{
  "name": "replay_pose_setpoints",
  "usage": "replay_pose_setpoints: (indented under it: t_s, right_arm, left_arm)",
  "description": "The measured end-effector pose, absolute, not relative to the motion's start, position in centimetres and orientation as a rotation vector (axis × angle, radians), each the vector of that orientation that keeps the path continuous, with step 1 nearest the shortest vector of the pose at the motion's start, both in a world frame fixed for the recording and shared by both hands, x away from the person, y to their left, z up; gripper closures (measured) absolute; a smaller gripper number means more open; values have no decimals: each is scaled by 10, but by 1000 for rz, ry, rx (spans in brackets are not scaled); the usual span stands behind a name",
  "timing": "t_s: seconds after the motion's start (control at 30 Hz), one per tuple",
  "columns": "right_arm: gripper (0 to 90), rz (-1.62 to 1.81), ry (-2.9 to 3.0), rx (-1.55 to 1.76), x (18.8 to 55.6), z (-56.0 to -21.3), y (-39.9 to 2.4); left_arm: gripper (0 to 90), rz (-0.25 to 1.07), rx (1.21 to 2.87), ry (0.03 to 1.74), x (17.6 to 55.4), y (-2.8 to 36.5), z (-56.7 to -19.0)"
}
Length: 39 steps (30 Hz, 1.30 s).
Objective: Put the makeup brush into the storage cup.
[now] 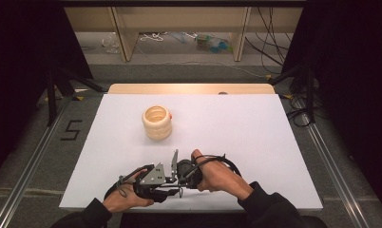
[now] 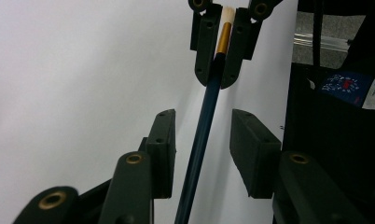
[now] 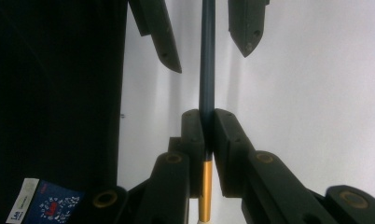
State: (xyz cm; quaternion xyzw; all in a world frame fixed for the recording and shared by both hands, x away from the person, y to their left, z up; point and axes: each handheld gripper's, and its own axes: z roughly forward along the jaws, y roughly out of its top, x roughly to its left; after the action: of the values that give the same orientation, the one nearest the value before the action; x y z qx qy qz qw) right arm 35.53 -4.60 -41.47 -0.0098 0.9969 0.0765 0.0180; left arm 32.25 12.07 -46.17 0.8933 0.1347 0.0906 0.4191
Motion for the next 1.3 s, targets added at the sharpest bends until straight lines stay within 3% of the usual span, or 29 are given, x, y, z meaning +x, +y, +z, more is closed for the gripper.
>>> replay_pose_setpoints:
  t_s: [1.3]
  right_arm:
    - [834,260,3117,-92,353,-413,-44]
  left_arm:
    - [725,204,2265,273,321,121,-463]
